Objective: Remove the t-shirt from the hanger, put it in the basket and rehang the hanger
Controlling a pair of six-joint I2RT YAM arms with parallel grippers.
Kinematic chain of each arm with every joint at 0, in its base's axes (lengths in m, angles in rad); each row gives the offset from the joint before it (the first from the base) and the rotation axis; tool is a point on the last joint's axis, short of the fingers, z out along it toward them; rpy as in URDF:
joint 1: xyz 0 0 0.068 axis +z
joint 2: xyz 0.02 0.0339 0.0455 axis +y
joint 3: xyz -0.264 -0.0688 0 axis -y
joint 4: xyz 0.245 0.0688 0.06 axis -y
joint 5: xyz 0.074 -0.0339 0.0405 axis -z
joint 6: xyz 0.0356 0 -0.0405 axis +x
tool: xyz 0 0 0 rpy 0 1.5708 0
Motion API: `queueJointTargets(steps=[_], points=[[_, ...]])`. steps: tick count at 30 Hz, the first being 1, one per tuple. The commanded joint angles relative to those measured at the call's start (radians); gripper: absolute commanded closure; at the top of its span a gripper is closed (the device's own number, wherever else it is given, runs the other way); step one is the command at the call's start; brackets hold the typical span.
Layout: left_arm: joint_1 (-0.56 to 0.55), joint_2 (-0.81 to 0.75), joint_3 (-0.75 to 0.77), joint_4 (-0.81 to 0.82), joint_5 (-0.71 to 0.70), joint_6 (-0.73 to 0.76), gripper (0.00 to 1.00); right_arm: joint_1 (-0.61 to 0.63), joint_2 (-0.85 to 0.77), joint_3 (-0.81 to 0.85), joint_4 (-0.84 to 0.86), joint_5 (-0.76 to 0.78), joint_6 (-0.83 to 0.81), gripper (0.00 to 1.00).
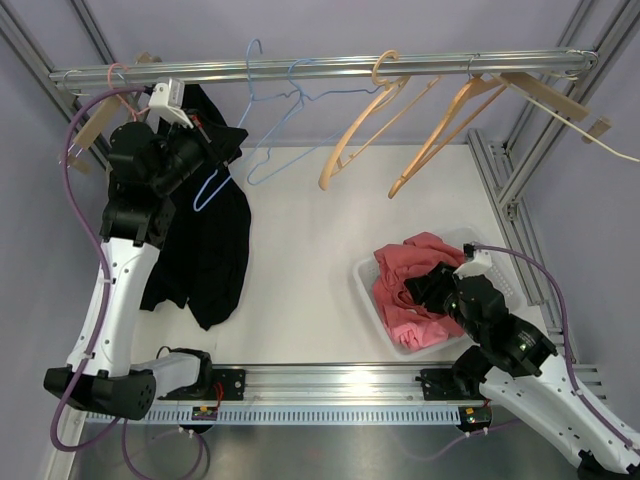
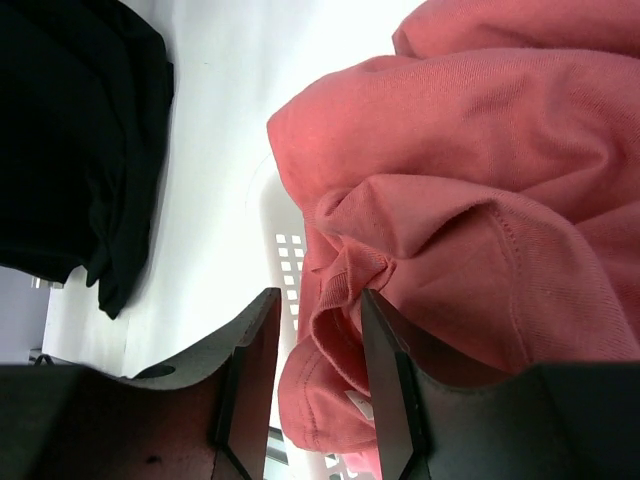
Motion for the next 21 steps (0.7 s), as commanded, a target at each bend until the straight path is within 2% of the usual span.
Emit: queueJointTargets(steps=[1,6,16,19,21], points=[[0.017,0.003,-0.003,0.099,0.029,-0.010,1.00,-0.004,-0.013,0.030,-0.025,-0.031,-0.030,0.53],[0.059,0.023,-0.040,0.103,0.052,-0.019,1.00,-0.003,-0.018,0.064,-0.028,-0.036,-0.039,0.52],[0.063,0.015,-0.152,0.125,0.070,-0.019,1.00,-0.006,-0.041,0.151,-0.030,-0.059,-0.075,0.49],[0.062,-0.010,-0.198,0.148,0.077,-0.033,1.00,-0.006,-0.051,0.187,-0.025,-0.053,-0.098,0.46],[0.063,-0.026,-0.225,0.166,0.072,-0.040,1.00,-0.004,-0.053,0.217,-0.024,-0.047,-0.115,0.40]])
